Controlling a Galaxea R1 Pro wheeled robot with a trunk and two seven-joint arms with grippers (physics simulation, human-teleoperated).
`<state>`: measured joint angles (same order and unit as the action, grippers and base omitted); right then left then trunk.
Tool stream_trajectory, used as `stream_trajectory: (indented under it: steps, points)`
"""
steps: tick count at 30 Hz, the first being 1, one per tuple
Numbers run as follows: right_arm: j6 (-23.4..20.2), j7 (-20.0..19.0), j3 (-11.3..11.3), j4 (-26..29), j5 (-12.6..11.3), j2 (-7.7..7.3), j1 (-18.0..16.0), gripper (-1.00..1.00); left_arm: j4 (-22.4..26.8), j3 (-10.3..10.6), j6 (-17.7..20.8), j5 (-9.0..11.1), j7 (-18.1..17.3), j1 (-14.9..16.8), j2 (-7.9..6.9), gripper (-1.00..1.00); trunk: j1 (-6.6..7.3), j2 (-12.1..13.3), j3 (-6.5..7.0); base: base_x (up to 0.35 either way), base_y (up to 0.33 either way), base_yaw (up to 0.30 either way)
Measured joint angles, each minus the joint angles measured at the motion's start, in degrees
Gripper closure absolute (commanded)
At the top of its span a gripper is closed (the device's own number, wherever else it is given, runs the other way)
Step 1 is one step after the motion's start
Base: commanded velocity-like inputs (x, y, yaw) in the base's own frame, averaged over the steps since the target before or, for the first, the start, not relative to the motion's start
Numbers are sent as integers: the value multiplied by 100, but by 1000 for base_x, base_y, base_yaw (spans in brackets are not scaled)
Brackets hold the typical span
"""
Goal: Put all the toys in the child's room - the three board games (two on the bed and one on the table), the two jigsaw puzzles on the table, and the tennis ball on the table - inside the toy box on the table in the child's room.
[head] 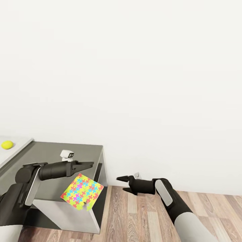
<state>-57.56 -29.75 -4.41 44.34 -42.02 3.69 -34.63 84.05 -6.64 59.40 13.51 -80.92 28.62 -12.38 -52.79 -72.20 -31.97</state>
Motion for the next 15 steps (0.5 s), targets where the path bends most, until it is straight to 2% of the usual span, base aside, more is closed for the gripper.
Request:
stream_trajectory:
  steps: [4, 15]
  points:
    - [-19, 8, -38, -9, -10, 47, -9, -100, 0, -2, 0, 0, 0, 0, 0, -100, -88, -161, -72, 0, 0, 0]
    - [59, -5, -63, -14, 25, 72, -15, -100, -1, -11, 0, 1, -15, 6, -23, -100, -89, -162, -72, 0, 0, 0]
